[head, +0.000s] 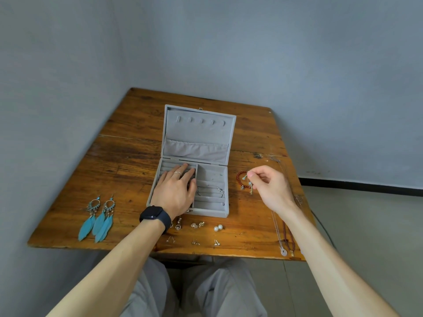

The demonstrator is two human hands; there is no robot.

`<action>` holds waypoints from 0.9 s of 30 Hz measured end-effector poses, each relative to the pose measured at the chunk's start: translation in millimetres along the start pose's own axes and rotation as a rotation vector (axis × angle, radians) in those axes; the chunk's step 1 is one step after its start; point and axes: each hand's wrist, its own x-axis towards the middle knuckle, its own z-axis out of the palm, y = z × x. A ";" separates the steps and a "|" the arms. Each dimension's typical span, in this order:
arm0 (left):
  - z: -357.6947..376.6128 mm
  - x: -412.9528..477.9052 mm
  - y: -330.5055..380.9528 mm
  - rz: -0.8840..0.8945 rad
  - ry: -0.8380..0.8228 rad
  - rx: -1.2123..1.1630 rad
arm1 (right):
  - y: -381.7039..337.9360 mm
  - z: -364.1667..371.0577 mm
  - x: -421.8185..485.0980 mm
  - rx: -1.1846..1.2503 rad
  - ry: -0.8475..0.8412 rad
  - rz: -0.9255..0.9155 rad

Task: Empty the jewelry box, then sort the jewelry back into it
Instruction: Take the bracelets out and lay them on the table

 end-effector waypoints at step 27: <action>1.5 0.1 0.2 0.003 -0.042 -0.001 | 1.6 33.2 -17.0 -0.633 0.077 -0.218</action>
